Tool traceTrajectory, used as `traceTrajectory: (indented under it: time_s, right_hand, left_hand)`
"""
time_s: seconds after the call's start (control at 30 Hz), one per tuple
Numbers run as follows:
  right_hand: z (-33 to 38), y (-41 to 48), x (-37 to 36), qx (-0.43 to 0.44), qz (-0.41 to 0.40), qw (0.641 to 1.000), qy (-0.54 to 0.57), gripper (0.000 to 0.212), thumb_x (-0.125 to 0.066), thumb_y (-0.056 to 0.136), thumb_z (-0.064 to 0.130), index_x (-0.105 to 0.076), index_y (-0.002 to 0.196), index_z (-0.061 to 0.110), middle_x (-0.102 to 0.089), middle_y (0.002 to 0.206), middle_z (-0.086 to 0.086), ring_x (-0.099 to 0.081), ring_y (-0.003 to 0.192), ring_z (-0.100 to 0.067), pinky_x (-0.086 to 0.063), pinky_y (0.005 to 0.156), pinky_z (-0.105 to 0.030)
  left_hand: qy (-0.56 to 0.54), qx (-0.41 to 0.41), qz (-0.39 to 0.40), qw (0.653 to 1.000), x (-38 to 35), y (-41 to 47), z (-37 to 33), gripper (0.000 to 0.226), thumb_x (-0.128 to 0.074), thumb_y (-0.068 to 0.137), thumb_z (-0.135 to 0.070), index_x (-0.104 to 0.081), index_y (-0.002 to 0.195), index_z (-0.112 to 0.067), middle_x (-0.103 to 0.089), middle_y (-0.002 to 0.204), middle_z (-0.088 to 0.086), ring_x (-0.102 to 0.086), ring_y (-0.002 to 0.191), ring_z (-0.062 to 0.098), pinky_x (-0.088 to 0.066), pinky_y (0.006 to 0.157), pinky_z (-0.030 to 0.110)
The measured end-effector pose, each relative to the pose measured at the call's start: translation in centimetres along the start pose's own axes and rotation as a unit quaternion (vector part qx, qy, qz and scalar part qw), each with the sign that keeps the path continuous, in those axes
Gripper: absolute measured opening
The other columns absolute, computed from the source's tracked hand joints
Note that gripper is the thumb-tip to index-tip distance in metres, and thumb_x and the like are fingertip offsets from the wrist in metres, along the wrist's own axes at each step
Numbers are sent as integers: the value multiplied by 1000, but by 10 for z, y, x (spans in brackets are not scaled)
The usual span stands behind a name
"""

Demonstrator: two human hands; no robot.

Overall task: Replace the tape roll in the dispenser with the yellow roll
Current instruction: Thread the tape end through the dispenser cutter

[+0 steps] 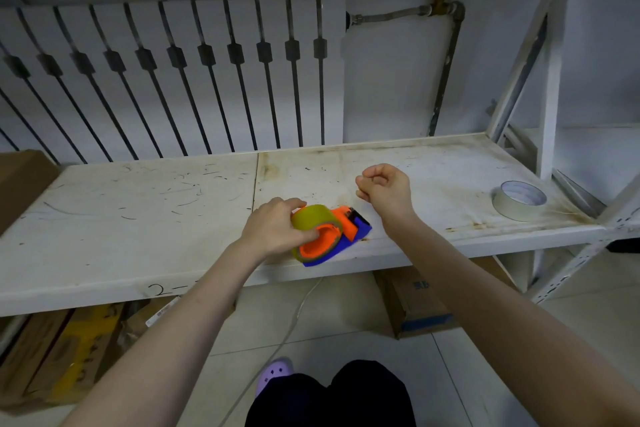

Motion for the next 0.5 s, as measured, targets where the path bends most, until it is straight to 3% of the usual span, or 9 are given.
traceTrajectory:
  time_s: [0.1, 0.3, 0.5]
  right_hand:
    - [5, 0, -8, 24, 24, 999, -41, 15, -60, 85, -1, -56, 79, 12, -58, 74, -2, -58, 69, -10, -55, 62, -16]
    - [17, -1, -9, 51, 34, 996, -69, 18, -59, 84, -2, -56, 77, 15, -58, 73, -1, -58, 69, -9, -55, 62, -17]
    - [33, -11, -17, 114, 48, 987, -98, 21, -61, 84, 0, -56, 75, 18, -57, 70, 2, -57, 67, -9, -55, 61, -18]
  left_hand:
    - [25, -8, -12, 1000, 0, 0, -20, 88, -63, 55, -75, -50, 129, -29, -59, 122, 1, -58, 108, 23, -51, 88, 40]
    - [34, 10, -71, 997, 2, 3, -31, 55, -70, 64, -59, -61, 108, -26, -67, 105, -4, -61, 97, 19, -50, 84, 38]
    - [-22, 20, -52, 998, -1, 4, -26, 57, -80, 56, -53, -64, 102, -23, -67, 100, -1, -61, 91, 22, -51, 76, 35]
Point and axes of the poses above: each hand's wrist, its own y-axis towards the middle knuckle, its own x-axis out of the back of the hand, z = x × y, the point moved 5 cm from there along y, towards the middle knuckle
